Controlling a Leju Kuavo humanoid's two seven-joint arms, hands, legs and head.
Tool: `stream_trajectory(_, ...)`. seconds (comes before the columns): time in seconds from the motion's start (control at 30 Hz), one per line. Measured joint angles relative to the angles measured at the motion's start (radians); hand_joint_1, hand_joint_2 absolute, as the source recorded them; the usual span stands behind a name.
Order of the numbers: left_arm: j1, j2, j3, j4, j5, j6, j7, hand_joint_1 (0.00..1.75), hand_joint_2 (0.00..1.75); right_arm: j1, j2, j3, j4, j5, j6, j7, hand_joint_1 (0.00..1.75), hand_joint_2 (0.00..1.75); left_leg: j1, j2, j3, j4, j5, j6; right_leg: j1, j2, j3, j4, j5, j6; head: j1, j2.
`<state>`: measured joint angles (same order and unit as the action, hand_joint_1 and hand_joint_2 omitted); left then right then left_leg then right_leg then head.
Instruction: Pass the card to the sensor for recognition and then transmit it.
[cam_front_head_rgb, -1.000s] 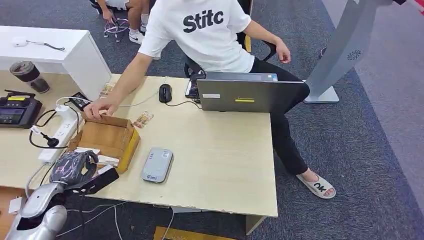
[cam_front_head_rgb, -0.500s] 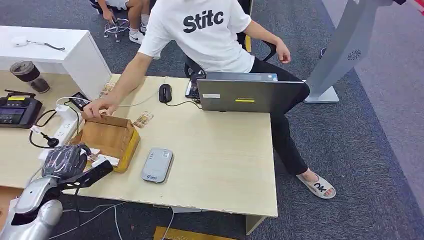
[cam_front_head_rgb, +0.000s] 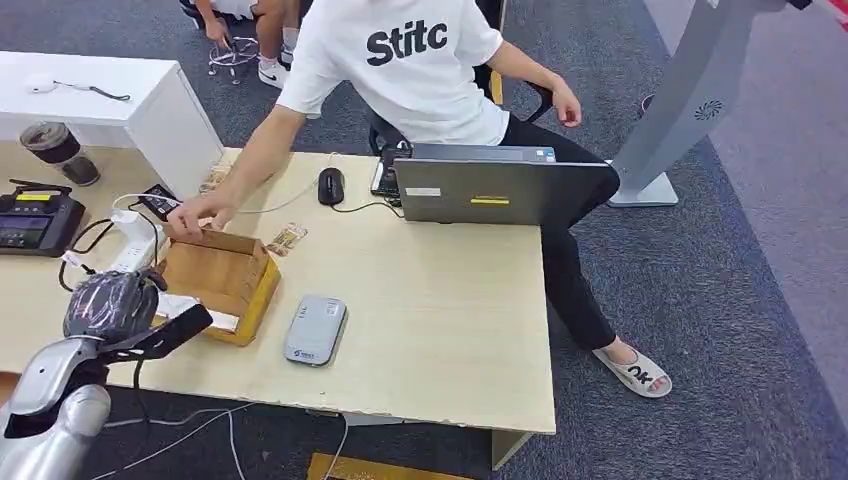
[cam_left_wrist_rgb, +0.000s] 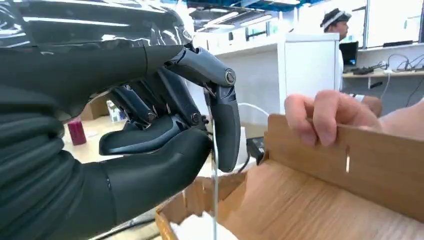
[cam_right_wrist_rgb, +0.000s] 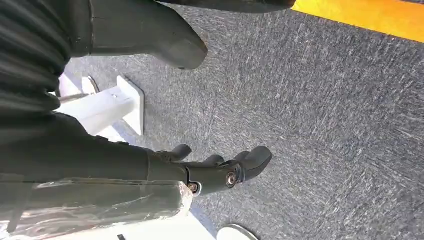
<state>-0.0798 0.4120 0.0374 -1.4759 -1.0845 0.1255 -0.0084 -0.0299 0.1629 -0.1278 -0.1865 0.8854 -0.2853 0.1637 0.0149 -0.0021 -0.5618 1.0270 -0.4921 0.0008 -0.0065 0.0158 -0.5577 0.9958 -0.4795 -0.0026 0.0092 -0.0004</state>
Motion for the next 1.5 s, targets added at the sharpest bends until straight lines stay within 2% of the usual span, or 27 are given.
stream_trajectory(0.47,-0.018,0.008,0.007,-0.002,-0.001,0.018,-0.002,1.75,1.75,0.0,0.0,0.0,0.0,0.002,0.002,-0.003,0.0,1.75,0.0,0.0,0.0,0.0,0.0,0.0,0.0,0.0,0.0,0.0,0.0,0.0,0.0,0.0)
stream_trajectory(0.57,-0.034,0.023,0.008,-0.002,-0.051,0.053,0.019,1.75,1.75,0.0,0.0,0.0,0.0,0.018,0.006,-0.003,0.0,1.75,0.0,0.0,0.0,0.0,0.001,0.001,0.0,0.0,0.0,0.0,0.0,0.0,0.001,0.0)
stream_trajectory(0.67,-0.093,0.046,0.016,0.01,-0.084,0.08,0.045,1.75,1.75,0.0,0.0,0.0,0.0,0.024,0.011,-0.003,0.0,1.75,0.001,-0.002,-0.001,0.0,0.002,0.0,0.0,-0.001,0.0,0.0,0.0,0.0,0.001,0.0)
stream_trajectory(0.93,-0.252,0.089,0.029,0.08,-0.096,0.086,0.061,1.75,1.75,0.0,-0.001,0.0,0.0,0.036,0.014,-0.003,0.0,1.75,0.001,-0.002,-0.001,0.0,0.003,-0.001,0.0,-0.002,0.0,0.0,0.002,-0.001,0.0,0.0)
stream_trajectory(1.07,-0.319,0.092,0.029,0.118,-0.097,0.091,0.063,1.75,1.75,0.0,-0.001,0.0,0.0,0.036,0.014,-0.001,0.0,1.75,0.001,-0.002,-0.001,0.0,0.003,-0.001,0.0,-0.001,0.0,0.0,0.002,0.0,0.0,0.0)
stream_trajectory(1.27,-0.36,0.091,0.029,0.148,-0.087,0.105,0.065,1.73,1.75,0.0,-0.001,-0.002,0.0,0.05,0.014,0.001,0.0,1.75,0.001,-0.001,-0.001,0.0,0.003,-0.001,0.0,-0.001,-0.001,0.0,0.002,-0.001,0.0,0.0)
stream_trajectory(1.3,-0.364,0.091,0.029,0.151,-0.084,0.105,0.065,0.0,1.75,0.0,-0.001,-0.003,0.0,0.051,0.013,0.001,0.0,1.75,0.001,-0.001,-0.001,0.0,0.003,-0.001,0.0,-0.001,-0.001,0.0,0.002,-0.001,0.0,0.0)
stream_trajectory(1.5,-0.377,0.081,0.029,0.161,-0.06,0.116,0.076,0.0,1.75,0.0,-0.001,-0.007,0.0,0.051,0.012,0.003,0.0,1.75,0.001,-0.001,-0.001,0.0,0.003,-0.001,0.0,0.0,-0.001,0.0,0.002,-0.001,0.0,0.0)
